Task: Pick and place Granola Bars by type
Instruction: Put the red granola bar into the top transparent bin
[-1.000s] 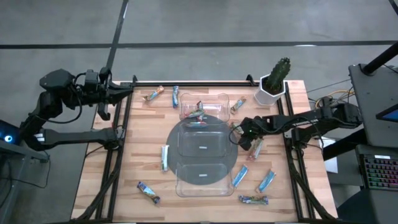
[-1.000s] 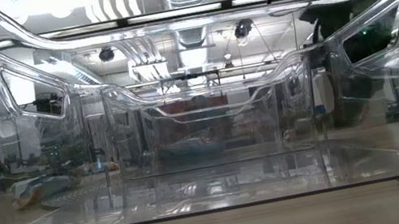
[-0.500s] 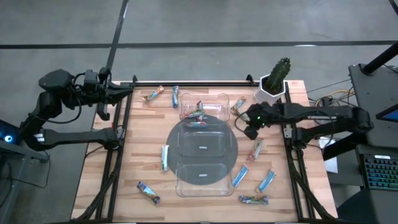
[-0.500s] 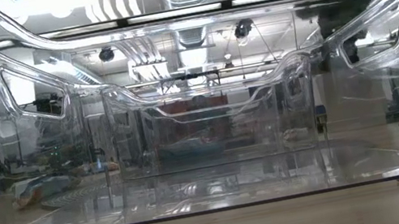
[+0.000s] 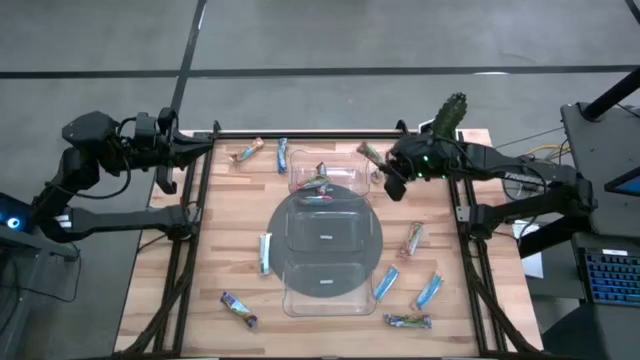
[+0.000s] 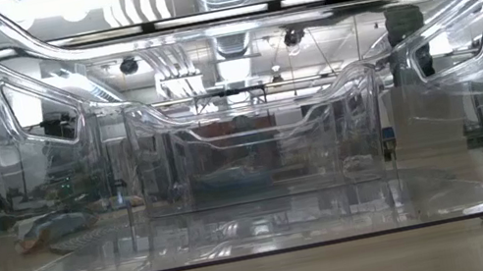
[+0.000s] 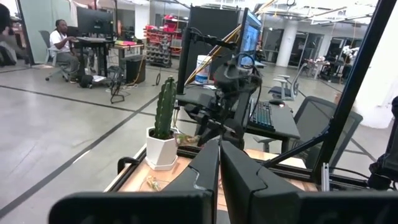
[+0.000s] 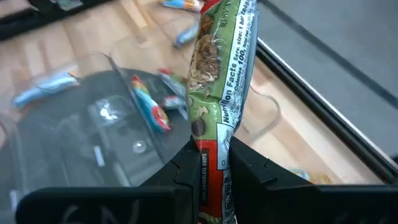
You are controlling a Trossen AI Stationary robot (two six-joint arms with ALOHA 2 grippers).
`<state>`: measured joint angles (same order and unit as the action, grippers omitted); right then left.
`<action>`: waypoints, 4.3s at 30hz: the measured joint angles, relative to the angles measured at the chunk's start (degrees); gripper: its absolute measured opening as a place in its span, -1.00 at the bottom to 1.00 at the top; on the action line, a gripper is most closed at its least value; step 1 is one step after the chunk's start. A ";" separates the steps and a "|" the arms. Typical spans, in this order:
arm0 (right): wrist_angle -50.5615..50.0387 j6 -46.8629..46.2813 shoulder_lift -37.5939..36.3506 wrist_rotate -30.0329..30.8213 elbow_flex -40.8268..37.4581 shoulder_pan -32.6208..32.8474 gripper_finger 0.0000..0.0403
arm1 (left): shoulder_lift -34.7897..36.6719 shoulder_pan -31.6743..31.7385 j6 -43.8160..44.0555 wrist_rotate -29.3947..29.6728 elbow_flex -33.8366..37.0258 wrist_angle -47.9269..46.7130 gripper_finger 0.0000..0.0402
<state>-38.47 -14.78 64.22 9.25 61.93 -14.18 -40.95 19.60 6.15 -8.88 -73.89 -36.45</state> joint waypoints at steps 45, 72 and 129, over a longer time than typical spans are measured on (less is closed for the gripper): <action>-2.42 7.76 13.27 -18.47 9.96 -7.27 -0.26 | 0.00 0.02 -1.55 0.00 0.00 0.00 -1.00; -27.22 12.22 -7.38 -18.31 9.83 13.23 -0.26 | -0.02 0.02 -1.69 0.00 0.04 0.00 -1.00; -24.87 49.46 5.51 -13.59 -14.97 19.31 0.35 | -0.04 0.02 -1.39 3.58 0.09 -0.02 -1.00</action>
<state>-63.33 34.68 69.73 -4.34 46.96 5.13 -40.99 19.62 4.76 -5.30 -73.80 -36.47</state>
